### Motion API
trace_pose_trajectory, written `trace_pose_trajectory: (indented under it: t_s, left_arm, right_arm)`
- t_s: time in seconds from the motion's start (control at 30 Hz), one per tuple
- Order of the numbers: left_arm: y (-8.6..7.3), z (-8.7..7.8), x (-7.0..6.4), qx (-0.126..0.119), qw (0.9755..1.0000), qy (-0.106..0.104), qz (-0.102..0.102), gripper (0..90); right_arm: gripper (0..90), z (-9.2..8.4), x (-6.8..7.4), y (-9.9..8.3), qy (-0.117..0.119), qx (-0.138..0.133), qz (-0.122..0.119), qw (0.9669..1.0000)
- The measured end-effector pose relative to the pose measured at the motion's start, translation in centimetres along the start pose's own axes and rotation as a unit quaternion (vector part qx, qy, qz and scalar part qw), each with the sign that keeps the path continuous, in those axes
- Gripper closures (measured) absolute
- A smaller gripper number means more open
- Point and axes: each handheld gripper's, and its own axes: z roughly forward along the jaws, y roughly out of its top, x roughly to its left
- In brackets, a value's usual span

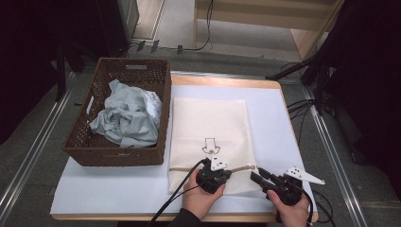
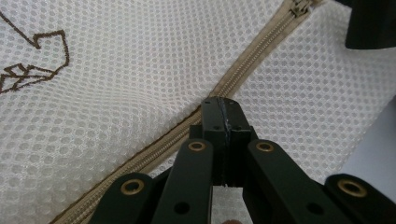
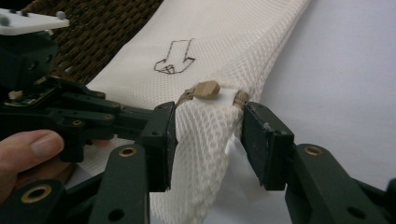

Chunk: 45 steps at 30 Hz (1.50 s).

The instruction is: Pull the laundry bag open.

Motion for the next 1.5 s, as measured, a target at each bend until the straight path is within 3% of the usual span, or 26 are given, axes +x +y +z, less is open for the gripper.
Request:
trace_pose_trajectory:
  t_s: [0.1,0.27,0.47,0.53,0.83,0.9,0.97,1.07,1.27,1.5]
  left_arm:
    - [0.0,0.0,-0.1,-0.002,1.0,0.001,0.001,90.0]
    - [0.0,0.0,-0.1,-0.002,1.0,0.003,0.002,90.0]
    - [0.0,0.0,-0.1,-0.002,1.0,0.003,0.003,90.0]
    - [0.0,0.0,-0.1,-0.002,1.0,0.004,0.003,90.0]
    - [0.0,0.0,-0.1,-0.002,1.0,0.003,0.003,90.0]
    - [0.0,0.0,-0.1,-0.002,1.0,0.003,0.003,90.0]
    - [0.0,0.0,-0.1,0.0,1.0,0.004,0.004,90.0]
    - [0.0,0.0,-0.1,-0.001,1.0,0.004,0.004,90.0]
    - [0.0,0.0,0.1,-0.001,1.0,-0.004,-0.004,89.9]
    - [0.2,-0.3,0.3,-0.01,0.9997,-0.011,-0.021,86.7]
  right_arm:
    - [56.9,0.4,0.7,-0.1,0.019,0.01,-0.011,0.9997]
    - [58.4,0.9,0.9,-0.2,0.024,0.012,-0.009,0.9996]
    - [64.9,0.6,0.1,0.3,0.015,0.011,-0.01,0.9998]
    - [68.7,0.7,-0.3,0.4,0.025,0.015,-0.004,0.9996]
    - [68.7,0.9,-1.1,0.9,0.031,0.015,0.001,0.9994]
    - [72.3,0.8,-1.3,0.9,0.032,0.018,0.008,0.9993]
    - [81.4,0.8,-1.6,0.8,0.037,0.02,0.012,0.999]
    - [84.9,0.8,-1.6,0.8,0.042,0.02,0.015,0.9988]
    - [87.3,0.6,-1.1,0.7,0.044,0.014,0.0,0.9989]
    - [87.6,0.6,-0.5,0.5,0.028,0.003,-0.026,0.9993]
